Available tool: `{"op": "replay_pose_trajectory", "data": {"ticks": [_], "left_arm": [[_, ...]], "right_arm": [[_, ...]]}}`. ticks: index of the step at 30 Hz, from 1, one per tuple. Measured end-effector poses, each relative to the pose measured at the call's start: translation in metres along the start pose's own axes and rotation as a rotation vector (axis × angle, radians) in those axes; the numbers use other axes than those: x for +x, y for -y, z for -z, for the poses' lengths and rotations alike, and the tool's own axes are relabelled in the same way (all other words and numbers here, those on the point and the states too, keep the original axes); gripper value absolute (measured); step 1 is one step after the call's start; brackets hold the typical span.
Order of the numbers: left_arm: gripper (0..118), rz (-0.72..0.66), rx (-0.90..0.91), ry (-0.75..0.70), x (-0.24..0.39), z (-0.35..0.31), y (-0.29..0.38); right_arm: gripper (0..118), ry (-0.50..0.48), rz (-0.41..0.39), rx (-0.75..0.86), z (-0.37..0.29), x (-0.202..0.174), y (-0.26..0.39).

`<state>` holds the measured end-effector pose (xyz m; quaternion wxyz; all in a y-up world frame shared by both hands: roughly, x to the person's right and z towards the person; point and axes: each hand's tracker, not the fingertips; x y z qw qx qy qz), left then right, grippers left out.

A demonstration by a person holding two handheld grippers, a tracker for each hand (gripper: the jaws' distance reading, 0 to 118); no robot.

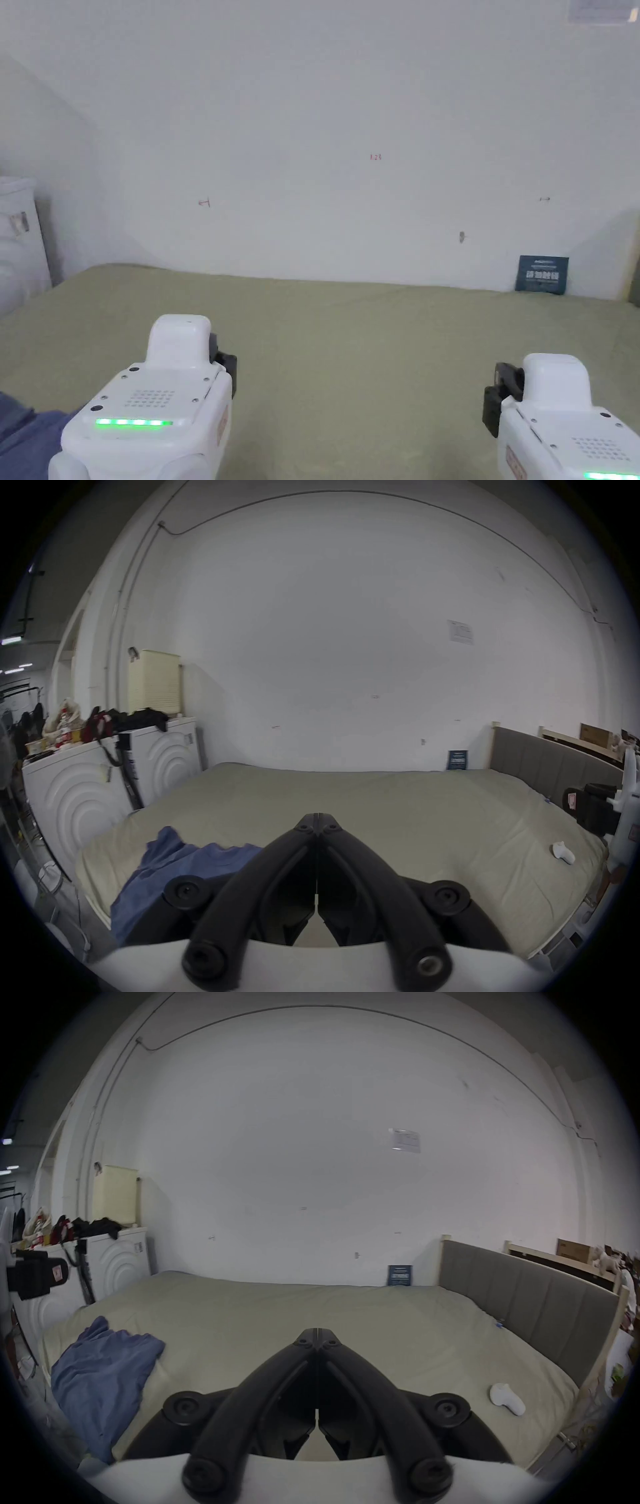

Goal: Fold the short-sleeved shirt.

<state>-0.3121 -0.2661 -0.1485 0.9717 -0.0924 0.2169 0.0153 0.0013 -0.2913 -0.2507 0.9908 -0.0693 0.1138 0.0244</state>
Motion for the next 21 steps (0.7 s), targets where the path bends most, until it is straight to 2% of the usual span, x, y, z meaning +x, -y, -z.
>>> {"op": "replay_pose_trajectory", "data": {"ticks": [11,16,21], "left_arm": [[0,-0.018,-0.022,-0.344,-0.133,-0.053,0.006],[0,-0.041,-0.059,-0.449,-0.175,-0.072,0.018],[0,-0.052,-0.081,-0.501,-0.199,-0.077,0.026]], "right_arm": [[1,-0.401,-0.002,-0.013,0.024,-0.16,0.005],[1,-0.494,-0.017,-0.012,0.02,-0.202,0.007],[1,-0.545,-0.041,-0.016,0.018,-0.223,0.011]]}}
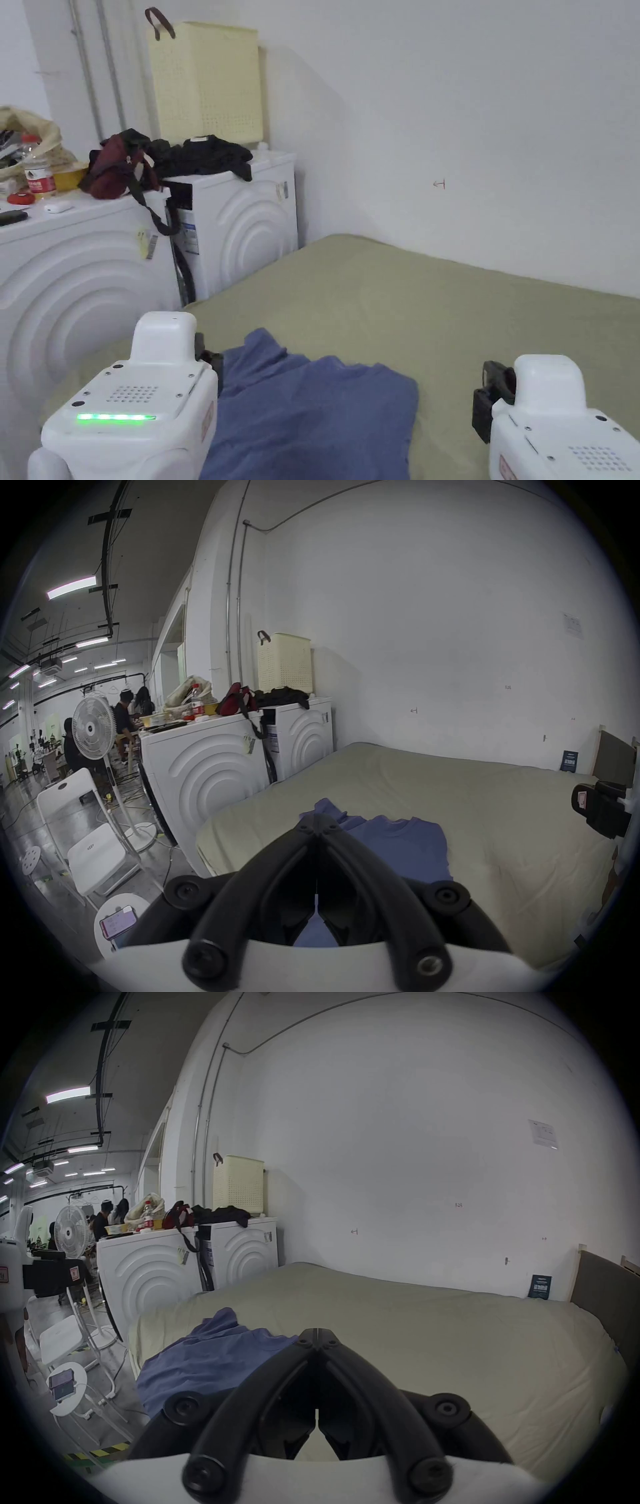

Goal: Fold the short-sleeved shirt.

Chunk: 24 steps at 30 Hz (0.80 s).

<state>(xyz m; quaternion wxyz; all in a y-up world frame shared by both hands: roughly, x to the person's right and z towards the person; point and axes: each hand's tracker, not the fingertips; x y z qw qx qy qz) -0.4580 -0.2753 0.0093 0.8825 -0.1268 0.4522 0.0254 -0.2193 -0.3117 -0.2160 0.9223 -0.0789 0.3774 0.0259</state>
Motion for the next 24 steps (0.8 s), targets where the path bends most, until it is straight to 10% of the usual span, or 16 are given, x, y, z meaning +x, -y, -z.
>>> {"op": "replay_pose_trajectory", "data": {"ticks": [24], "left_arm": [[0,0.053,-0.402,0.217,0.059,0.215,0.07]], "right_arm": [[2,-0.004,0.045,-0.183,0.06,0.008,0.069]]}}
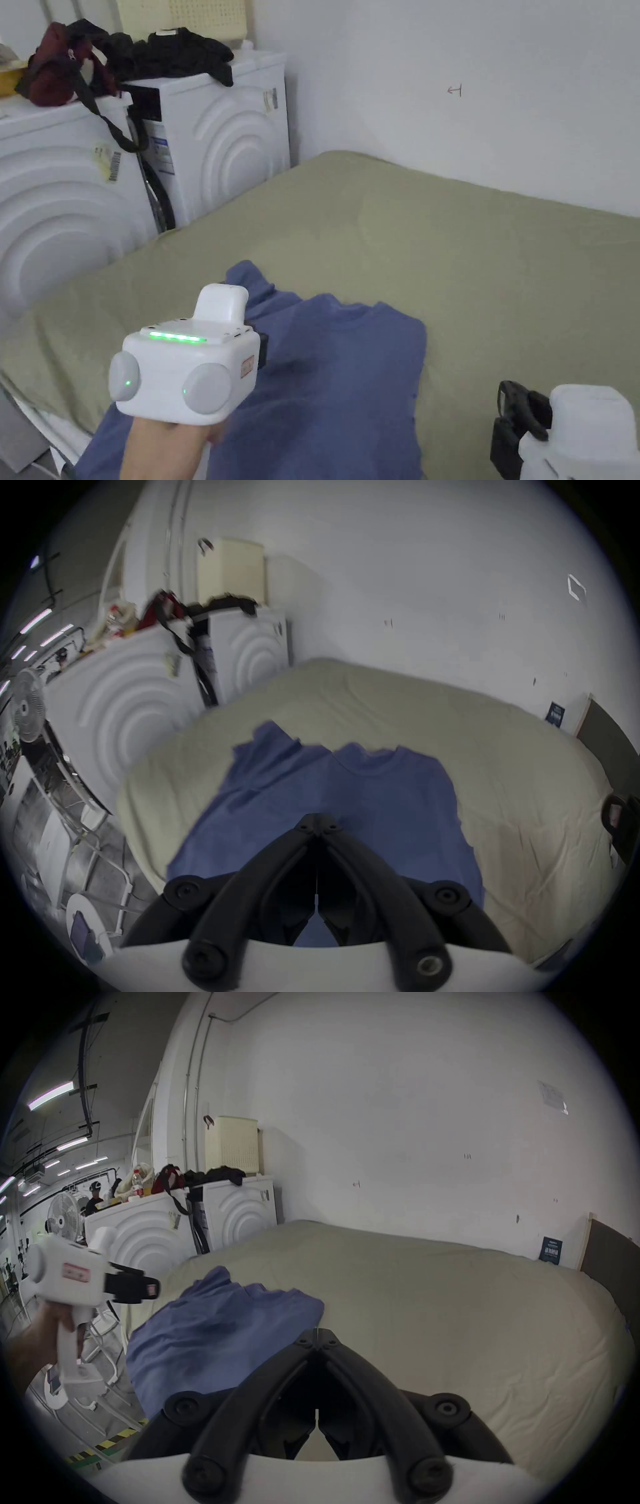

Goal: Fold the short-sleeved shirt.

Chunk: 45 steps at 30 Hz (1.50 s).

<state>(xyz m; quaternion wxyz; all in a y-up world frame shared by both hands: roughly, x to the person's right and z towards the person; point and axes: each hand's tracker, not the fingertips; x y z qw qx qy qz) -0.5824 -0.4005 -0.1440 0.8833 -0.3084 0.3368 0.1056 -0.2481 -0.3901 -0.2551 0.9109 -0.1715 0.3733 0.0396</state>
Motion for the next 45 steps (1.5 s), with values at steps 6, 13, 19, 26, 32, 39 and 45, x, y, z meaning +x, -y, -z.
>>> {"op": "replay_pose_trajectory", "data": {"ticks": [6,13,19,26,32,39,45], "left_arm": [[51,0.003,-0.231,0.034,0.015,0.103,0.001],[116,-0.032,-0.354,0.068,0.035,0.159,0.012],[99,0.011,-0.38,0.043,0.049,0.147,0.021],[0,0.103,-0.314,0.026,0.067,0.08,0.001],[0,0.141,-0.194,0.115,0.104,0.017,-0.046],[0,0.25,-0.064,0.352,0.229,-0.054,-0.083],[0,0.329,-0.027,0.601,0.364,-0.09,-0.083]], "right_arm": [[2,0.043,0.006,-0.05,0.017,0.017,0.017],[2,0.058,0.059,-0.129,0.032,0.036,0.041],[2,0.068,0.066,-0.146,0.014,0.049,0.043],[2,0.125,0.084,-0.1,-0.04,0.083,0.027],[2,0.218,0.104,-0.039,-0.098,0.123,0.014],[2,0.327,0.138,0.004,-0.158,0.164,0.011],[2,0.439,0.178,0.018,-0.202,0.201,0.018]]}}
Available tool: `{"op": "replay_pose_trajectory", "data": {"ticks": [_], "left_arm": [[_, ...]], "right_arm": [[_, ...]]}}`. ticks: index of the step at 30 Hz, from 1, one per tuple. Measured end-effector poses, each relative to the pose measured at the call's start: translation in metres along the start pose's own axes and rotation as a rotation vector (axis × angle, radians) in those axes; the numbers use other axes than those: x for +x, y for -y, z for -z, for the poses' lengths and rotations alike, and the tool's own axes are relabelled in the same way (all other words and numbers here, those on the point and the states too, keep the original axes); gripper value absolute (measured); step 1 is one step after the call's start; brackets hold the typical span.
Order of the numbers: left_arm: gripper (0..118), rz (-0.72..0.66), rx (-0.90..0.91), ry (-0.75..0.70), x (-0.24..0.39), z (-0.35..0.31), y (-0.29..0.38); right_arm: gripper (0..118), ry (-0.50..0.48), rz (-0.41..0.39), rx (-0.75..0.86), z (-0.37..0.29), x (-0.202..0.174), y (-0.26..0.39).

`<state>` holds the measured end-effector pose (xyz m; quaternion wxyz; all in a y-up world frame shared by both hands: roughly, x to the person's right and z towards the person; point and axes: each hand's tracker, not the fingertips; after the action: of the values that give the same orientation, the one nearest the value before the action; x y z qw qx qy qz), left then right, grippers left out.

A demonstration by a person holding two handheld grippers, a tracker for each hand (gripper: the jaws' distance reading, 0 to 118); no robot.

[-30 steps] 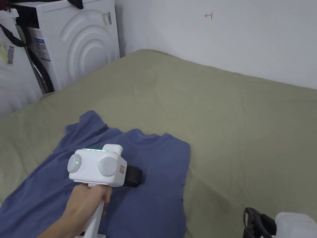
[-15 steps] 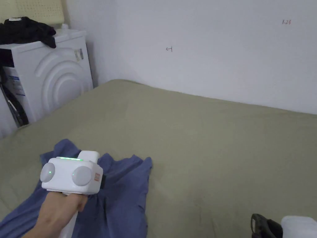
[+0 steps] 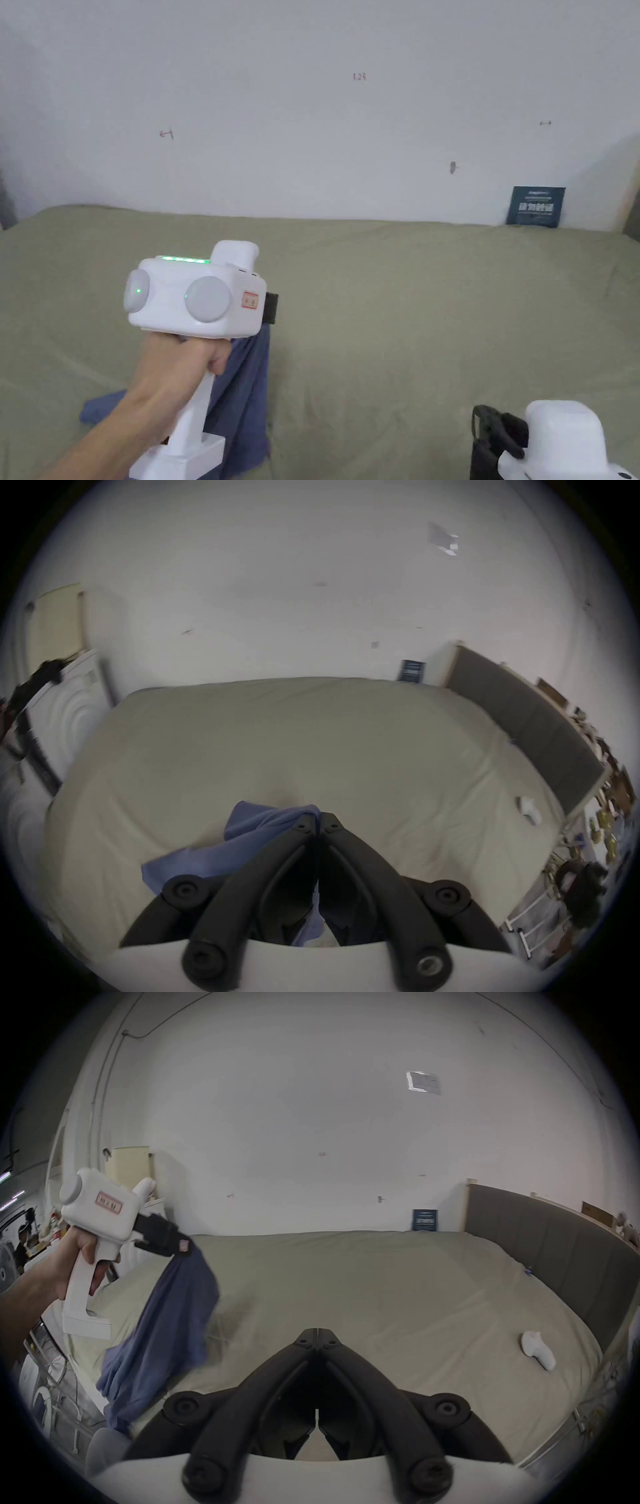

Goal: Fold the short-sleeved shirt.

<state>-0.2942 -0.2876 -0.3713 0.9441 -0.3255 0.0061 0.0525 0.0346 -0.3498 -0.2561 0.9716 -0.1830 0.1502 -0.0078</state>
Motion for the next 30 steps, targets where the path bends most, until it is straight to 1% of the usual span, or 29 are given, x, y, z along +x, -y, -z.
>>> {"op": "replay_pose_trajectory", "data": {"ticks": [3,6,9,13,14,15,16,17,18,20,21,23,24,25,27,28,30], "left_arm": [[0,0.038,0.006,0.117,0.064,0.022,-0.013],[0,0.038,-0.026,0.228,0.107,0.06,-0.01],[0,0.053,-0.101,0.266,0.139,0.096,0.017],[1,0.019,-0.235,0.233,0.146,0.164,0.069],[19,-0.008,-0.265,0.214,0.144,0.176,0.081],[58,-0.019,-0.277,0.198,0.142,0.183,0.09],[102,-0.016,-0.278,0.207,0.141,0.185,0.098],[118,-0.03,-0.297,0.216,0.137,0.19,0.105],[111,-0.043,-0.259,0.209,0.131,0.183,0.108],[110,-0.05,-0.284,0.184,0.126,0.168,0.095],[110,-0.049,-0.269,0.178,0.12,0.156,0.092],[110,-0.048,-0.181,0.152,0.102,0.112,0.082],[109,-0.05,-0.148,0.145,0.08,0.123,0.091],[106,-0.048,-0.113,0.128,0.068,0.1,0.089],[87,-0.039,-0.019,0.09,0.045,0.05,0.09],[81,-0.042,0.048,0.052,0.032,-0.001,0.09],[75,-0.078,0.199,-0.051,0.009,-0.061,0.102]], "right_arm": [[2,0.051,0.023,-0.004,-0.005,0.023,0.003],[2,0.096,0.042,-0.019,-0.004,0.04,0.008],[2,0.12,0.061,-0.036,0.001,0.054,0.014],[2,0.143,0.071,-0.073,0.014,0.065,0.023],[2,0.147,0.07,-0.084,0.017,0.066,0.026],[2,0.149,0.07,-0.093,0.019,0.068,0.028],[2,0.152,0.072,-0.099,0.022,0.069,0.029],[2,0.154,0.075,-0.105,0.025,0.071,0.031],[2,0.154,0.076,-0.109,0.026,0.07,0.032],[2,0.154,0.08,-0.112,0.028,0.068,0.031],[2,0.153,0.082,-0.113,0.028,0.066,0.03],[2,0.138,0.081,-0.094,0.022,0.059,0.025],[2,0.136,0.081,-0.082,0.019,0.056,0.023],[2,0.126,0.082,-0.067,0.016,0.053,0.02],[2,0.112,0.083,-0.039,0.007,0.045,0.014],[2,0.1,0.079,-0.019,0.002,0.041,0.012],[2,0.089,0.057,0.012,-0.007,0.032,0.008]]}}
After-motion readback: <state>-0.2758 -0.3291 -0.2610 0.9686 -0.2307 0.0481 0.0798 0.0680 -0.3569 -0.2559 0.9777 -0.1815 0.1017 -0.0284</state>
